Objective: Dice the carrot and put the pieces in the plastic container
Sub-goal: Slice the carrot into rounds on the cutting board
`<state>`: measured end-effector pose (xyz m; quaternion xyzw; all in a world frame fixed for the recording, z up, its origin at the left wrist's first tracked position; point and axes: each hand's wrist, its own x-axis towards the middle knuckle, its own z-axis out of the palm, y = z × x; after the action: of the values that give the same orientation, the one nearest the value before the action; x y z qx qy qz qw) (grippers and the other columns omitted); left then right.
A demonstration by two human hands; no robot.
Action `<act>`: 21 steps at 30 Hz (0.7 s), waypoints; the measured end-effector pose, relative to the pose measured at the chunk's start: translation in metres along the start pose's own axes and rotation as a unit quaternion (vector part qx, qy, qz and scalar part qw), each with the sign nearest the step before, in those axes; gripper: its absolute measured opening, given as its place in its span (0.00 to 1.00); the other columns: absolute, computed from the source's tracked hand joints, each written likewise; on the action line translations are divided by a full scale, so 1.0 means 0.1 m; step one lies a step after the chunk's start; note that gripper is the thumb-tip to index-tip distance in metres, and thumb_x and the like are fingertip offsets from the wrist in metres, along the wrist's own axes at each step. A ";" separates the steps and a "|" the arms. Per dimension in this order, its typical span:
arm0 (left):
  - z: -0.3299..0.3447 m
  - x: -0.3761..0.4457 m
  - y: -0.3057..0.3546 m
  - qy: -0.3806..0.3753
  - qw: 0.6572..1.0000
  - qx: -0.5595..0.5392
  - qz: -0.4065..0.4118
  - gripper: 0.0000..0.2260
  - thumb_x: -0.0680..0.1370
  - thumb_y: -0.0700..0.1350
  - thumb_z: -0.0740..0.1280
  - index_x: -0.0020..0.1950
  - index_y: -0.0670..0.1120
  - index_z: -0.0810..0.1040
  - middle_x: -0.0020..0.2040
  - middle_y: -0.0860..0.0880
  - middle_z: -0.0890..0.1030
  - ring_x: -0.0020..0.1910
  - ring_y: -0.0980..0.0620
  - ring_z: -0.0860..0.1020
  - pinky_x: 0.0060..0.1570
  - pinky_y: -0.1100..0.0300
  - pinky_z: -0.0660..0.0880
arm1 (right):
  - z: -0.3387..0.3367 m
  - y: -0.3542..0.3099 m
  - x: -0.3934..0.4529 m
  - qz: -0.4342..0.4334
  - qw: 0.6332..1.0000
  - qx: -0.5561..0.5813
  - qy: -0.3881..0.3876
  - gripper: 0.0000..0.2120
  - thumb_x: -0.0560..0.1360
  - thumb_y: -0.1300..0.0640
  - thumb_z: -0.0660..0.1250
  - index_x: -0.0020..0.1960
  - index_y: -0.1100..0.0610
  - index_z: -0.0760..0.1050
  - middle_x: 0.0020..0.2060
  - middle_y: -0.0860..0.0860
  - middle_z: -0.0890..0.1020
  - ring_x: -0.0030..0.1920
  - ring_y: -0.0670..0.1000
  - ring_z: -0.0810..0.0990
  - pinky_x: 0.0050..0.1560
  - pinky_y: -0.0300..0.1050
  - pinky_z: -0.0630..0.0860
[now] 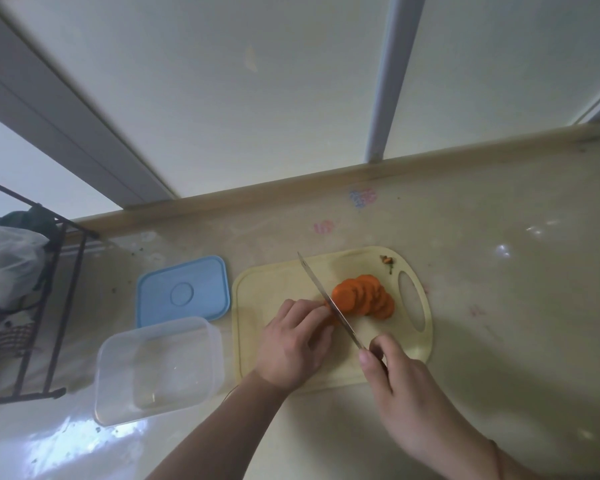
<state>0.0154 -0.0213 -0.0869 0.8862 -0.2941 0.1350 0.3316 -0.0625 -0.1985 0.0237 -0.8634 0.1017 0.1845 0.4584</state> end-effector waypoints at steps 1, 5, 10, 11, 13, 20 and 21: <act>0.00 0.00 -0.01 -0.001 1.000 -0.001 -0.001 0.12 0.75 0.42 0.74 0.57 0.47 0.79 0.52 0.50 0.81 0.45 0.46 0.78 0.41 0.53 0.78 | 0.01 -0.01 0.00 -0.005 1.000 -0.005 0.000 0.12 0.80 0.43 0.52 0.44 0.51 0.62 0.29 0.37 0.75 0.30 0.47 0.71 0.32 0.43 0.65; 0.03 -0.01 -0.02 -0.004 1.000 -0.008 0.006 0.09 0.76 0.41 0.75 0.55 0.45 0.82 0.52 0.50 0.82 0.44 0.46 0.78 0.41 0.53 0.77 | 0.03 -0.02 -0.01 -0.018 1.000 -0.016 -0.008 0.13 0.80 0.42 0.49 0.42 0.49 0.60 0.29 0.41 0.75 0.31 0.47 0.71 0.33 0.44 0.66; 0.07 -0.03 -0.05 0.000 1.000 -0.005 0.015 0.07 0.75 0.40 0.76 0.52 0.41 0.84 0.52 0.47 0.83 0.42 0.44 0.79 0.40 0.51 0.78 | 0.10 -0.02 0.14 -0.012 1.000 -0.020 -0.006 0.13 0.81 0.44 0.49 0.43 0.50 0.61 0.27 0.49 0.71 0.29 0.48 0.70 0.32 0.45 0.65; 0.07 -0.02 -0.06 0.004 1.000 -0.004 0.015 0.07 0.75 0.40 0.76 0.52 0.41 0.84 0.52 0.47 0.83 0.42 0.44 0.79 0.40 0.51 0.78 | 0.12 -0.02 0.19 -0.008 1.000 -0.020 -0.006 0.14 0.82 0.44 0.49 0.43 0.50 0.62 0.28 0.49 0.72 0.29 0.48 0.70 0.32 0.44 0.65; 0.06 -0.01 -0.07 0.007 1.000 -0.004 0.027 0.08 0.75 0.40 0.76 0.52 0.41 0.85 0.52 0.46 0.83 0.42 0.44 0.79 0.41 0.52 0.78 | 0.15 -0.02 0.32 -0.002 1.000 -0.020 -0.003 0.13 0.82 0.44 0.49 0.43 0.50 0.62 0.30 0.48 0.72 0.29 0.46 0.71 0.32 0.40 0.67; 0.02 0.01 -0.06 0.000 0.999 -0.008 0.033 0.08 0.77 0.43 0.73 0.54 0.42 0.84 0.52 0.46 0.82 0.41 0.43 0.79 0.41 0.52 0.78 | 0.24 0.07 0.26 -0.004 0.999 -0.032 0.016 0.14 0.81 0.43 0.49 0.44 0.51 0.62 0.31 0.49 0.74 0.31 0.46 0.71 0.36 0.47 0.62; 0.02 0.01 -0.07 -0.002 1.000 -0.010 0.029 0.08 0.77 0.43 0.74 0.54 0.41 0.85 0.52 0.46 0.82 0.42 0.43 0.79 0.41 0.52 0.78 | 0.23 0.11 0.15 -0.004 1.000 -0.027 0.011 0.14 0.81 0.43 0.49 0.44 0.51 0.62 0.30 0.49 0.73 0.31 0.46 0.71 0.37 0.48 0.62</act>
<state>0.0204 -0.0191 -0.0919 0.8743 -0.3221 0.1398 0.3352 -0.0571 -0.1855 -0.0023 -0.8776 0.0985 0.1759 0.4349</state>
